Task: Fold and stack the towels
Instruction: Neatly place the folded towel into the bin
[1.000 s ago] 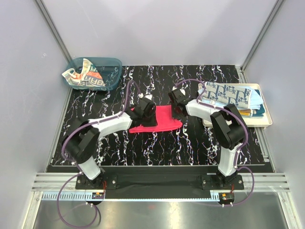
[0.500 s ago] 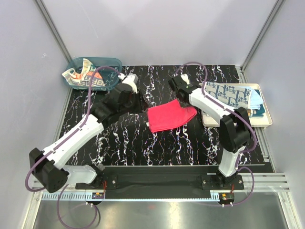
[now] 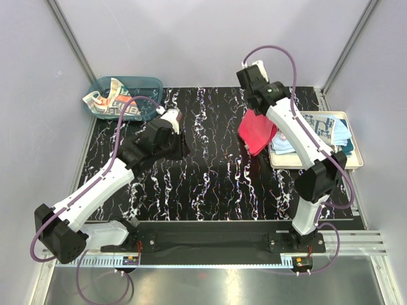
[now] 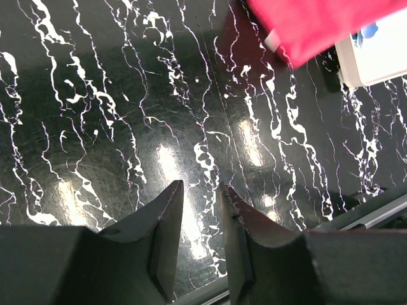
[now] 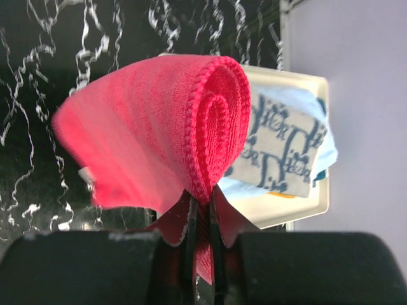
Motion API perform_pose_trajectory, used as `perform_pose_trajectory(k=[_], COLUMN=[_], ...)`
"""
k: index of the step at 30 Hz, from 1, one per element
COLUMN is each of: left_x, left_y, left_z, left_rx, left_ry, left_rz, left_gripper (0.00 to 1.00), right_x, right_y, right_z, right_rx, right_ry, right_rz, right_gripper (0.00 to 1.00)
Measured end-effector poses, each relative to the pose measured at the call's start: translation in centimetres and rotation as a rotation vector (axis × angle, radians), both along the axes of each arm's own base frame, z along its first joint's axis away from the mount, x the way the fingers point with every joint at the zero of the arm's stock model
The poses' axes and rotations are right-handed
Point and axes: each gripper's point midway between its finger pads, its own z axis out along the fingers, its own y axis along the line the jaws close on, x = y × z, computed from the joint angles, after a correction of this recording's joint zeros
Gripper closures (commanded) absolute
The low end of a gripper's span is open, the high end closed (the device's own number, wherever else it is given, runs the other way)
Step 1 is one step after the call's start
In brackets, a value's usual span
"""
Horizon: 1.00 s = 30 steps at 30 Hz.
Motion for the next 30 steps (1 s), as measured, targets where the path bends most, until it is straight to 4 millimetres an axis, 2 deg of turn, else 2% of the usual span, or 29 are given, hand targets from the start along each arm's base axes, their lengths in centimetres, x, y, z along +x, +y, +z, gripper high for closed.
perform_pose_trajectory(k=[3, 5, 16, 21, 26, 30], left_x=[-0.1, -0.2, -0.7, -0.8, -0.9, -1.0], left_y=[-0.1, -0.2, -0.7, -0.8, -1.0, -1.1], left_z=[0.0, 0.0, 0.1, 0.1, 0.1, 0.0], left_rx=[0.002, -0.001, -0.024, -0.032, -0.037, -0.041], left_ry=[0.000, 0.001, 0.018, 0.024, 0.028, 0.034], left_rz=[-0.012, -0.021, -0.062, -0.071, -0.078, -0.087], left_gripper=[0.66, 0.66, 0.66, 0.66, 0.66, 0.66], right_x=[0.3, 0.5, 0.7, 0.7, 0.8, 1.0], right_y=[-0.5, -0.6, -1.2, -1.6, -2.8, -4.1], right_z=[3.0, 4.3, 6.6, 8.9, 11.4, 12.4], right_rx=[-0.009, -0.014, -0.053, -0.039, -0.031, -0.027], right_ry=[-0.049, -0.068, -0.070, -0.119, -0.178, -0.203], right_rz=[-0.007, -0.008, -0.001, -0.007, -0.033, -0.059], right_gripper=[1.00, 1.00, 1.00, 1.00, 1.00, 1.00])
